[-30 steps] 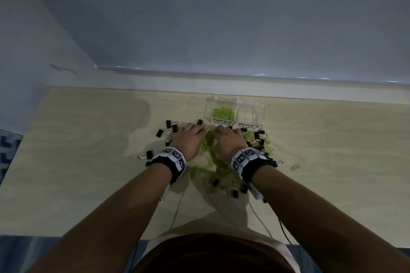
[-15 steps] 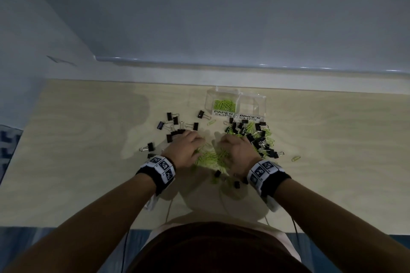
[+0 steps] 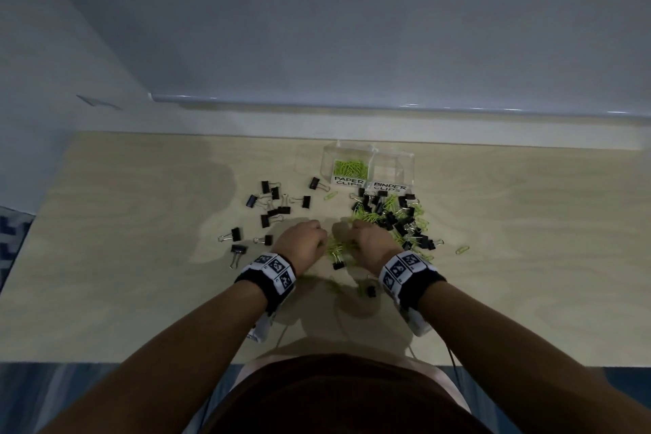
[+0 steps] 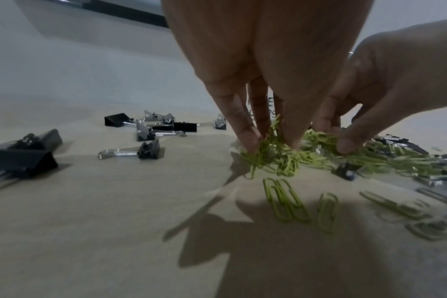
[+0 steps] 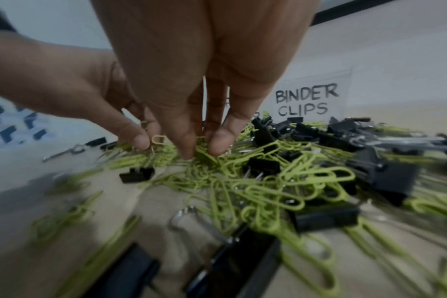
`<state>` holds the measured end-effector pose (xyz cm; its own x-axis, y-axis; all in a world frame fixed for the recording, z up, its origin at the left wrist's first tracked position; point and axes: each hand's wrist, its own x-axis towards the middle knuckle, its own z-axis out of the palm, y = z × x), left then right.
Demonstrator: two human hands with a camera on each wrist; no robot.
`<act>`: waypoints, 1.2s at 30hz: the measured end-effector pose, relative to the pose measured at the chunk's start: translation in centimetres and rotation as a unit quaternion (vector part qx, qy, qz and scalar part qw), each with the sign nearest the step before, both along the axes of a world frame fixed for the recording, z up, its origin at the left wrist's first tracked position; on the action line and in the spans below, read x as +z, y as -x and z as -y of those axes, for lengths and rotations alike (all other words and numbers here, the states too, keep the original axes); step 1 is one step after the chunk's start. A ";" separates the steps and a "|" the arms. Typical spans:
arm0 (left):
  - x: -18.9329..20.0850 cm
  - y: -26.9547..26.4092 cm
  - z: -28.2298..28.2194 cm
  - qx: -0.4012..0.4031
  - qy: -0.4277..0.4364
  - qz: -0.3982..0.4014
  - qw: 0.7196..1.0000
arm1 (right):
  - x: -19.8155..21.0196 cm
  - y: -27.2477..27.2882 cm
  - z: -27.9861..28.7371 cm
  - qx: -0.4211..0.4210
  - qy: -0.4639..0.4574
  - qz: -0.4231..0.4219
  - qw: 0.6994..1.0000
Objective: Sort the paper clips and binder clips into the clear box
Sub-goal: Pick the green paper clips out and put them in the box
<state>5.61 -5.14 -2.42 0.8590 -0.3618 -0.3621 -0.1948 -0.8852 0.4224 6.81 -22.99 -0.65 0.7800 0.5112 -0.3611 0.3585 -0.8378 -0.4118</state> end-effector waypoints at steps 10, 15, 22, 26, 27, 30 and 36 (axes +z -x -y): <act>2.9 -3.2 0.3 0.165 0.174 0.014 0.971 | 1.6 -2.6 2.3 -0.342 -0.237 -0.111 0.903; 5.6 -7.9 1.5 0.243 0.271 0.047 0.930 | 4.7 -7.6 2.0 -0.390 -0.328 -0.083 0.856; 6.4 -13.5 4.4 0.271 0.254 0.092 0.924 | 3.8 -12.5 0.4 -0.382 -0.214 -0.014 0.899; 5.3 -13.7 5.1 0.225 0.198 0.068 0.952 | 3.1 -10.8 1.6 -0.291 -0.154 0.060 0.942; 5.0 -13.2 4.9 0.207 0.194 0.076 0.956 | 2.6 -10.1 2.2 -0.268 -0.147 0.070 0.950; 3.6 -11.4 3.9 0.139 0.159 0.123 0.970 | 1.0 -7.8 3.5 -0.197 -0.094 0.079 0.973; -0.4 -7.2 2.2 -0.003 0.038 0.058 0.998 | -0.5 -4.7 2.4 -0.060 -0.028 0.029 0.997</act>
<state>12.85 -7.34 -2.86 0.8912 -0.3902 -0.2314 -0.2524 -0.8503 0.4618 11.53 -25.39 -1.18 0.8557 0.4306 -0.2869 0.2817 -0.8528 -0.4397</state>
